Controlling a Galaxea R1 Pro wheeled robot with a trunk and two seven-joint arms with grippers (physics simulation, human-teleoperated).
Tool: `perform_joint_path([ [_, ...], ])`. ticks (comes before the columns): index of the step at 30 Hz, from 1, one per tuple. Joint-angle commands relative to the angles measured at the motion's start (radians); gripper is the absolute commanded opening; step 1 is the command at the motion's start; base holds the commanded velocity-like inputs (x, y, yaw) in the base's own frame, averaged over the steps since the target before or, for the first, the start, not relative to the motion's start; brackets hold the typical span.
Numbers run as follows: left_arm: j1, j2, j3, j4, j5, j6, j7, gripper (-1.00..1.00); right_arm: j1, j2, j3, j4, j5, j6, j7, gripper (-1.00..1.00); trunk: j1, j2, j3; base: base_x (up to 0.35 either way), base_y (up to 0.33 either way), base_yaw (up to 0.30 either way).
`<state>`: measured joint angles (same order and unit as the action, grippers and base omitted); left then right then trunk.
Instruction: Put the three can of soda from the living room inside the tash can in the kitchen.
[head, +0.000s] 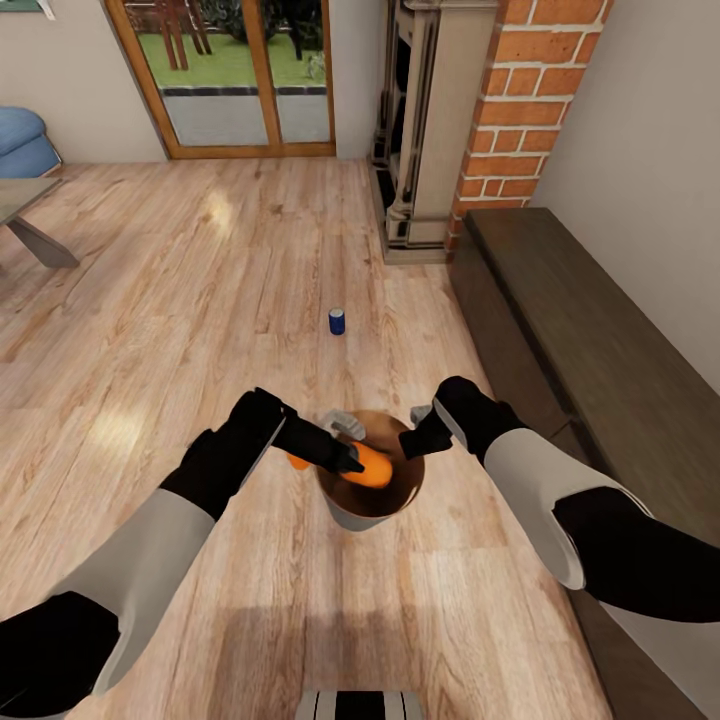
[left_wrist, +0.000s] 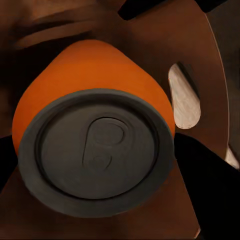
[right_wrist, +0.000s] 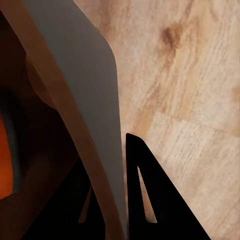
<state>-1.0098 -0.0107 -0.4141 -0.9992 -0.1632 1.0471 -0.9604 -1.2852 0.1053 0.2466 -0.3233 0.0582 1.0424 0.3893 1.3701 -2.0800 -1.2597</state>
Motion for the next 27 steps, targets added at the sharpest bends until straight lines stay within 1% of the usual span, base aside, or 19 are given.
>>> perform_joint_path([
  [1,0.0,-0.004,0.0,0.0,-0.009,0.0,0.001,-1.0,0.0,0.002,-0.006,0.0,-0.03,0.005,0.006,-1.0,0.0,0.0,0.0,0.0,0.0,0.0],
  [3,0.0,-0.021,0.001,0.001,-0.051,0.0,0.007,-1.0,0.0,0.008,-0.007,0.0,-0.03,0.005,0.005,-1.0,0.0,0.0,0.0,0.0,0.0,0.0],
  [5,0.0,-0.033,0.001,0.005,-0.072,0.0,0.008,-1.0,0.0,0.011,-0.007,0.0,-0.031,0.005,-0.001,-1.0,0.0,0.0,0.0,0.0,0.0,0.0],
  [6,0.0,-0.049,0.001,0.02,-0.094,0.0,0.01,-1.0,0.0,0.014,-0.007,0.0,-0.032,0.005,-0.008,-1.0,0.0,0.0,0.0,0.0,0.0,0.0],
  [7,0.0,-0.058,0.001,0.031,-0.106,0.0,0.011,-1.0,0.001,0.015,-0.007,0.0,-0.032,0.005,-0.011,-1.0,0.0,0.0,0.0,0.0,0.0,0.0],
  [8,-0.001,-0.074,0.001,0.059,-0.13,0.0,0.014,-1.0,0.001,0.019,-0.006,0.0,-0.033,0.005,-0.016,-1.0,0.0,0.0,0.0,0.0,0.0,0.0],
  [10,-0.001,-0.096,0.002,0.092,-0.159,0.0,0.019,-1.0,0.001,0.025,-0.006,0.0,-0.033,0.005,-0.02,-1.0,0.0,0.0,0.0,0.0,0.0,0.0],
  [12,-0.001,-0.107,0.002,0.11,-0.175,0.0,0.024,-1.0,0.001,0.028,-0.006,0.0,-0.033,0.005,-0.022,-1.0,0.0,0.0,0.0,0.0,0.0,0.0],
  [14,-0.001,-0.113,0.002,0.119,-0.184,0.0,0.035,-1.0,0.001,0.03,-0.006,0.0,-0.034,0.005,-0.024,-1.0,0.0,0.0,0.0,0.0,0.0,0.0],
  [16,-0.001,-0.116,0.001,0.137,-0.19,0.0,0.075,-1.0,0.001,0.031,-0.006,0.0,-0.034,0.005,-0.025,-1.0,0.0,0.0,0.0,0.0,0.0,0.0],
  [18,-0.001,-0.117,0.001,0.144,-0.191,0.0,0.095,-1.0,0.001,0.033,-0.006,0.0,-0.034,0.005,-0.025,-1.0,0.0,0.0,0.0,0.0,0.0,0.0],
  [20,-0.001,-0.118,0.001,0.152,-0.191,0.0,0.143,-1.0,0.001,0.036,-0.006,0.0,-0.034,0.005,-0.026,-1.0,0.0,0.0,0.0,0.0,0.0,0.0],
  [23,-0.001,-0.119,0.001,0.154,-0.192,0.0,0.184,-1.0,0.001,0.037,-0.006,0.0,-0.033,0.005,-0.026,-1.0,0.0,0.0,0.0,0.0,0.0,0.0],
  [25,-0.001,-0.119,0.001,0.156,-0.192,0.0,0.244,-1.0,0.001,0.038,-0.006,0.0,-0.033,0.005,-0.026,-1.0,0.0,0.0,0.0,0.0,0.0,0.0],
  [27,-0.001,-0.12,0.001,0.157,-0.192,0.0,0.269,-1.0,0.001,0.039,-0.006,0.001,-0.033,0.005,-0.026,-1.0,0.0,0.0,0.0,0.0,0.0,0.0],
])
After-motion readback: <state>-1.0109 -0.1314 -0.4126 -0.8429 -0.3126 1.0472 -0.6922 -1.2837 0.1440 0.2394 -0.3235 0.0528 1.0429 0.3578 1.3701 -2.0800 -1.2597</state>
